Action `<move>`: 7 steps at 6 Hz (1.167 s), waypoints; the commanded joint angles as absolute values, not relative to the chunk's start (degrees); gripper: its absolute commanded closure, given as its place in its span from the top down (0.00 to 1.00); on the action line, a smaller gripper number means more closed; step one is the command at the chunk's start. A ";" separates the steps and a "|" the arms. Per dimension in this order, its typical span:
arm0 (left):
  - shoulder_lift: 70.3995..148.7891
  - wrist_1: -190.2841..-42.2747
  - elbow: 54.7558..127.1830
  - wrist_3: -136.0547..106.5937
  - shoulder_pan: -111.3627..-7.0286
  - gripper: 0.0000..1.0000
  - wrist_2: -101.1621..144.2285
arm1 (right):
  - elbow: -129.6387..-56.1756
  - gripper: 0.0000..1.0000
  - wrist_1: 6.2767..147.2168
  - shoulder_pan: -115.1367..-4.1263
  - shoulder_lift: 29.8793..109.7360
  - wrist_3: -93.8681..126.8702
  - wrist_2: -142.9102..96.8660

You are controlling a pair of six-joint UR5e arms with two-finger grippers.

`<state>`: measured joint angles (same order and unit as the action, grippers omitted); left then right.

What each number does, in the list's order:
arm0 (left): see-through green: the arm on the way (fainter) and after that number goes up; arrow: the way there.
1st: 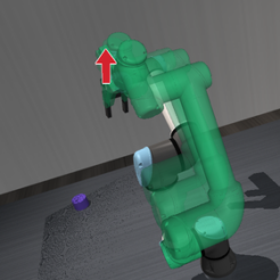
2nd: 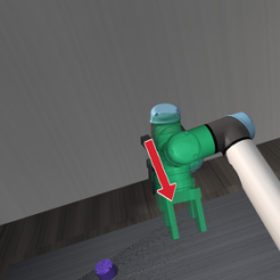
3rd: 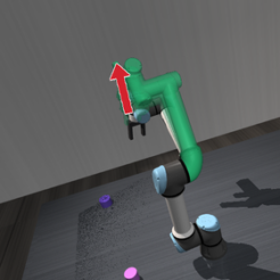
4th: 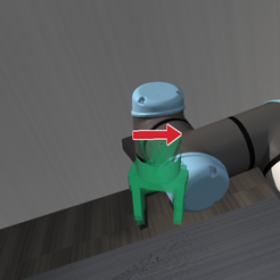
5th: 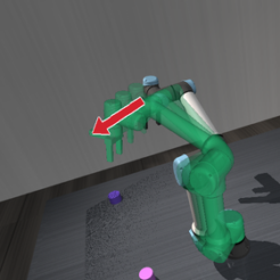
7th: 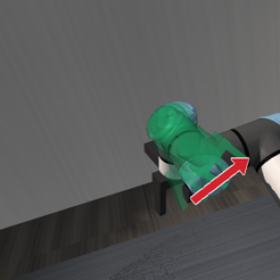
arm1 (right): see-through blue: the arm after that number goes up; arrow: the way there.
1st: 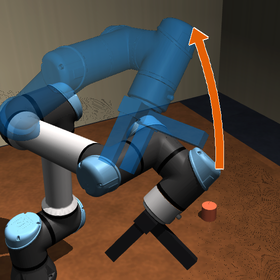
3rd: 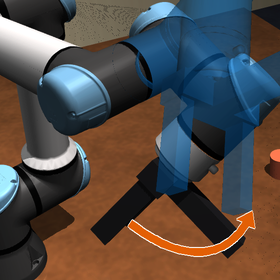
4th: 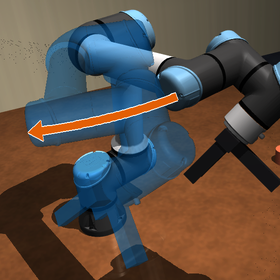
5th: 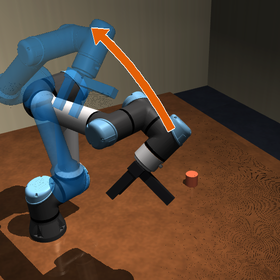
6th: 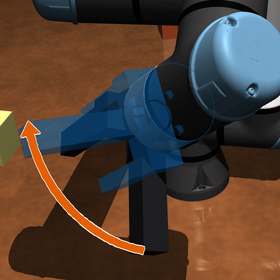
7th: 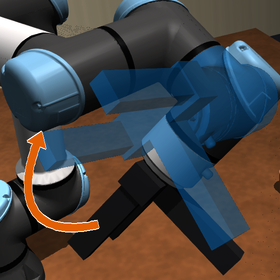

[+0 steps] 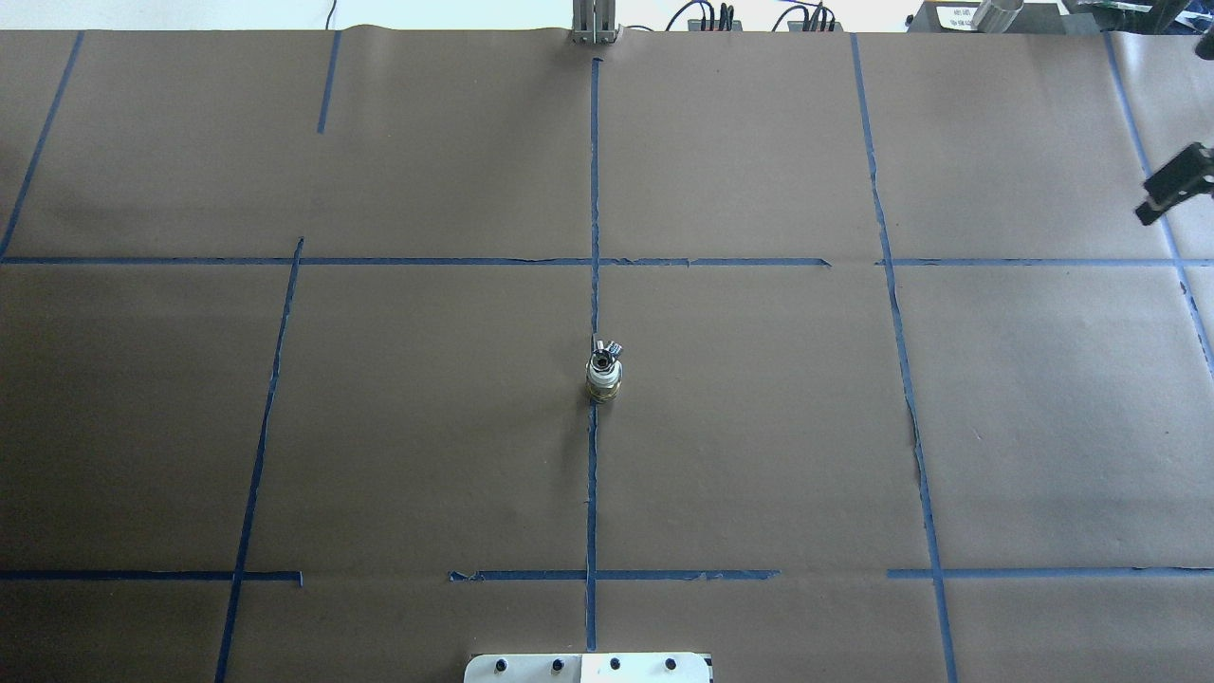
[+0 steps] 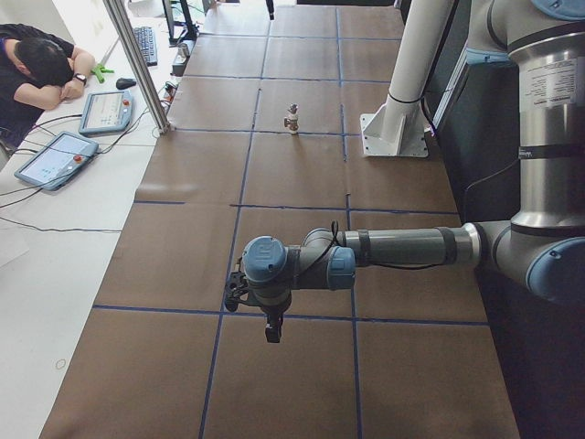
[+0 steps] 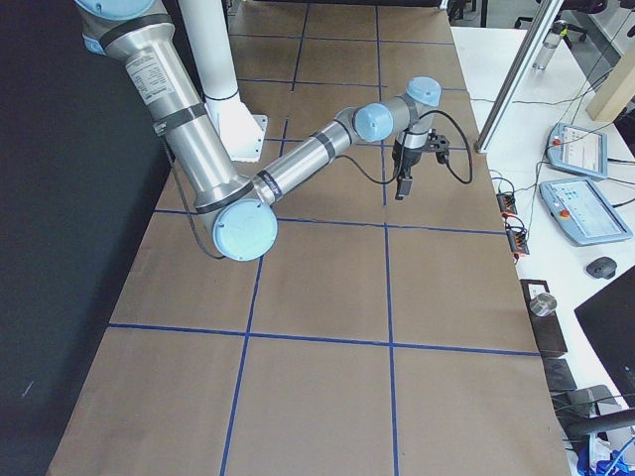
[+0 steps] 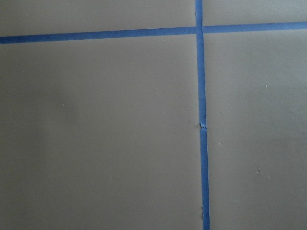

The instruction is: Assemble PPR valve and pipe with both arms

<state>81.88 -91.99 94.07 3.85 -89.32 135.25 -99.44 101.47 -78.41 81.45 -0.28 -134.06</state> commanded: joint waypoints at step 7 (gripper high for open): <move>81.83 -91.93 95.01 3.60 -89.38 1.00 134.91 | -101.16 1.00 92.90 -86.22 97.03 -7.29 -135.18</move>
<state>81.80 -91.93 95.02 3.61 -89.38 134.92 -101.12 92.93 -86.22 96.84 -7.27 -135.15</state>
